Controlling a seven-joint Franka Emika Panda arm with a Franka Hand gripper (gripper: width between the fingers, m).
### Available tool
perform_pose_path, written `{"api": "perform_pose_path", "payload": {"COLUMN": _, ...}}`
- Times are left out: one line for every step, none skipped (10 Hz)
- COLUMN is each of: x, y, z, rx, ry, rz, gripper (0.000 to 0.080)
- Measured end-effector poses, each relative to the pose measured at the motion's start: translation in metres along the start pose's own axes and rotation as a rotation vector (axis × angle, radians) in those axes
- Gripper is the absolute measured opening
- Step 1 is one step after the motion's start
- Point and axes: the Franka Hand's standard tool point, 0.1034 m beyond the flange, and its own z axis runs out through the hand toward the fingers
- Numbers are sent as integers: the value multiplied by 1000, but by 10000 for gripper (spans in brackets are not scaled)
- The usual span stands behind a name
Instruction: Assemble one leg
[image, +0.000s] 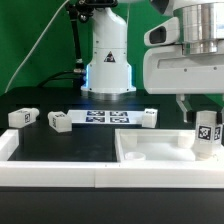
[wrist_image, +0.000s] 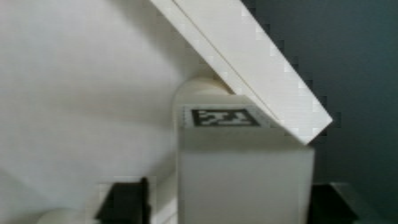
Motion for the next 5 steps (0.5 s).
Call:
{"api": "perform_pose_path", "payload": {"x": -3, "y": -2, "z": -1, "rx": -1, "ry": -3, "rz": -55, "gripper": 531}}
{"api": "perform_pose_path", "payload": {"x": -6, "y": -6, "z": -2, "rx": 0, "ry": -5, "rz": -102, "gripper": 624}}
{"api": "perform_pose_path", "payload": {"x": -9, "y": -8, "z": -2, "rx": -12, "ry": -9, "rz": -234, "gripper": 624}}
{"api": "perform_pose_path", "payload": {"x": -14, "y": -11, "z": -3, "rx": -26, "ry": -8, "rz": -350, "gripper": 644}}
{"api": "perform_pose_path", "payload": {"x": -17, "y": -13, "z": -2, "rx": -33, "ry": -7, "rz": -438, "gripper": 648}}
